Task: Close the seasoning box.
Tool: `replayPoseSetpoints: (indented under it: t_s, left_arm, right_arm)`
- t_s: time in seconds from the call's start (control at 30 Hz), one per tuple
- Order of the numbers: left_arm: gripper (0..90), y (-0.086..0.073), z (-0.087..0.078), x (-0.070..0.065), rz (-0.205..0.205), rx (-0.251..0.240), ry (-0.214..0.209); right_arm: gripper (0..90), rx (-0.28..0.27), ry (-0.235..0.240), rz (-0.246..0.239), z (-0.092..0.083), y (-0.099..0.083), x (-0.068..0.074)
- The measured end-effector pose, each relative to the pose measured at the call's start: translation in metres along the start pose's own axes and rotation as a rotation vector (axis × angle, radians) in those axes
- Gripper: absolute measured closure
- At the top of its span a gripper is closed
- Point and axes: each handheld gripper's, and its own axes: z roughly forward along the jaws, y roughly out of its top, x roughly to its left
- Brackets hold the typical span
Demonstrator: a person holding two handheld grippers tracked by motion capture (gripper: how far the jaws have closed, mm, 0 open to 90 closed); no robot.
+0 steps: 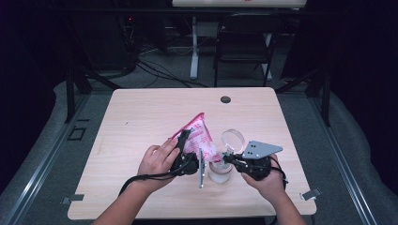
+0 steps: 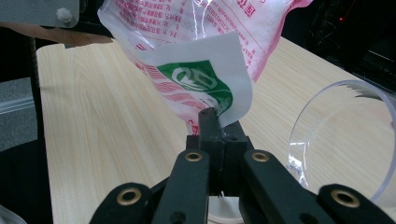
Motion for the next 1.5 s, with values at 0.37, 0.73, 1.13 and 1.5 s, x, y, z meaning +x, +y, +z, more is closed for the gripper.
replayPoseSetpoints:
  t_s: [0.37,0.73,1.13,1.5]
  left_arm:
    - [62.9,0.0002,-0.0007,0.0005,0.003,-0.001,0.008]
    - [62.9,0.001,-0.0014,0.0008,0.002,-0.002,0.013]
    - [63.0,0.0012,-0.0015,0.001,0.005,-0.003,0.018]
    - [63.0,0.0026,-0.0018,0.0013,0.011,-0.005,0.028]
  right_arm:
    - [90.0,-0.002,-0.001,0.0,-0.0003,0.0002,0.0001]
    - [90.0,-0.006,-0.001,0.001,-0.0007,0.0003,-0.0002]
    - [90.0,-0.006,-0.002,0.001,-0.0008,0.0003,-0.0002]
    - [90.0,-0.005,-0.002,0.001,-0.0013,0.0001,-0.0008]
